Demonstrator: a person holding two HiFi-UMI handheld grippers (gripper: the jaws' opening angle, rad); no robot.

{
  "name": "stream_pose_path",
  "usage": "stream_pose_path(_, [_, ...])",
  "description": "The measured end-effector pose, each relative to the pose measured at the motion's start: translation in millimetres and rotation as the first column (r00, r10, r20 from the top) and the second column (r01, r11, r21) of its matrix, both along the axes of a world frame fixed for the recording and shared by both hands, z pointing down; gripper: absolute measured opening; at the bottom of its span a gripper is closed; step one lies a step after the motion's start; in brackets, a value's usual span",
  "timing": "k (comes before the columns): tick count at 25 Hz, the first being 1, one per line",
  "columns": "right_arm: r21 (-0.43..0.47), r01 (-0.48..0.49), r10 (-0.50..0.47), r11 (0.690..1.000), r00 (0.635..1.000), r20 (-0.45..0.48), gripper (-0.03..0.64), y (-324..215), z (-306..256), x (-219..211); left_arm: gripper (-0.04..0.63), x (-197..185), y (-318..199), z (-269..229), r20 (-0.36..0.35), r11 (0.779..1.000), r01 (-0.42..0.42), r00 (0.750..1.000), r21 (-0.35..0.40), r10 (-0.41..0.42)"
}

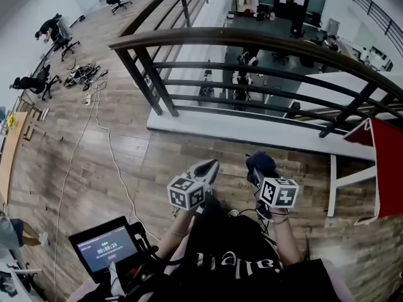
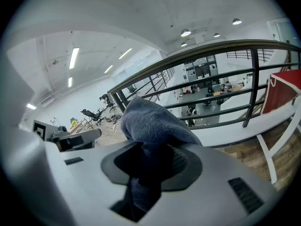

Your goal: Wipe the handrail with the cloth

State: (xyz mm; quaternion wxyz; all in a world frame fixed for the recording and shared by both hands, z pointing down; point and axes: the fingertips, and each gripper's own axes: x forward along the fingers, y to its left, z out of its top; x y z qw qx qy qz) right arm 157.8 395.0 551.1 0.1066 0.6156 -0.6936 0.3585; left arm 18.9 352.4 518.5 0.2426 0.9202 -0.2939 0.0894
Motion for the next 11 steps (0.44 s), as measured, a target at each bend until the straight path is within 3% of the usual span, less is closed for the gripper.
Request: stream_pose_path(11, [-0.004,0.001,-0.001,1.000,1.000,-0.005,0.109,1.4,4.3,-0.2,0.002,0.6,0.6,3.1,0.003,1.000,-0.007,1.000,0.001,0.007])
